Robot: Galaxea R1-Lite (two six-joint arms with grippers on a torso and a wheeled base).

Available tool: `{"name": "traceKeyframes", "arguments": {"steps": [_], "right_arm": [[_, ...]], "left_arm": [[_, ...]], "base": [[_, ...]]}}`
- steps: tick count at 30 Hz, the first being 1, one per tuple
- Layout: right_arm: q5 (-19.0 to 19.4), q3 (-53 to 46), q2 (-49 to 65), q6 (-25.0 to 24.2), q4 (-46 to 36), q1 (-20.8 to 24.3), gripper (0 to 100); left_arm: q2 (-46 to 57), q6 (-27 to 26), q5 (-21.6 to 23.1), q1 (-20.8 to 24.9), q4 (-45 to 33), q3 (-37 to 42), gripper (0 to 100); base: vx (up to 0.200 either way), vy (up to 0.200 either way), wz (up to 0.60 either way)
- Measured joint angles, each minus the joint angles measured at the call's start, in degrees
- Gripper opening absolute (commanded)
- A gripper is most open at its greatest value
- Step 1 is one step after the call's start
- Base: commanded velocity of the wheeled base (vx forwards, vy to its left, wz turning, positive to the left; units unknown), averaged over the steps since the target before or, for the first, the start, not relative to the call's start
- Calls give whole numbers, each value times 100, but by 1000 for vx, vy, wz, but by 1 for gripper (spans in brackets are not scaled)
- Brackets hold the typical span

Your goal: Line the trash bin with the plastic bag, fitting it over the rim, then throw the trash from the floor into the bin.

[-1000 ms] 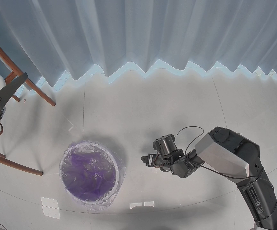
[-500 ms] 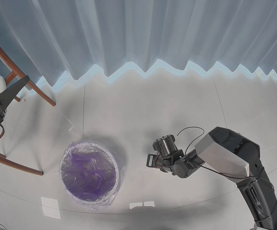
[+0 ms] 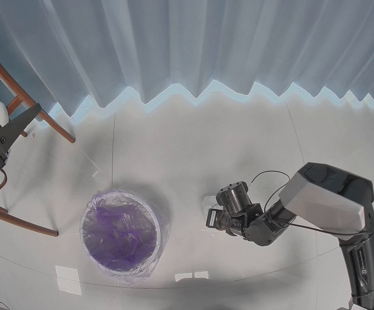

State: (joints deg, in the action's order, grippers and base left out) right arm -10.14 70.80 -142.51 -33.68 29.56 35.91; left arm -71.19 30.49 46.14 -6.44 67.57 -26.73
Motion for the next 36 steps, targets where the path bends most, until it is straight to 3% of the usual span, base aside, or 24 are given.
{"name": "traceKeyframes", "arguments": {"steps": [6, 13, 17, 22, 26, 36], "right_arm": [[2, -1072, 1051, -146, 618, 146, 0], [82, -1701, 2406, -291, 807, 322, 0], [333, -1918, 3245, -450, 736, 661, 0], [711, -2089, 4066, -1065, 662, 1284, 0], [939, -2158, 4380, -1224, 651, 1524, 0], [968, -2161, 4089, -1189, 1075, 1985, 0]], "left_arm": [[0, -4, 0, 82, 0, 44, 100], [6, -6, -11, 154, -2, 89, 100], [13, 18, -22, 167, -9, 135, 100], [13, 44, -74, 212, -18, 216, 100], [30, 51, -174, 360, -16, 289, 100], [28, 38, -912, 961, -9, 279, 100]], "base": [[0, 0, 0], [0, 0, 0], [0, 100, 0], [0, 200, 0], [0, 200, 0], [0, 200, 0]]}}
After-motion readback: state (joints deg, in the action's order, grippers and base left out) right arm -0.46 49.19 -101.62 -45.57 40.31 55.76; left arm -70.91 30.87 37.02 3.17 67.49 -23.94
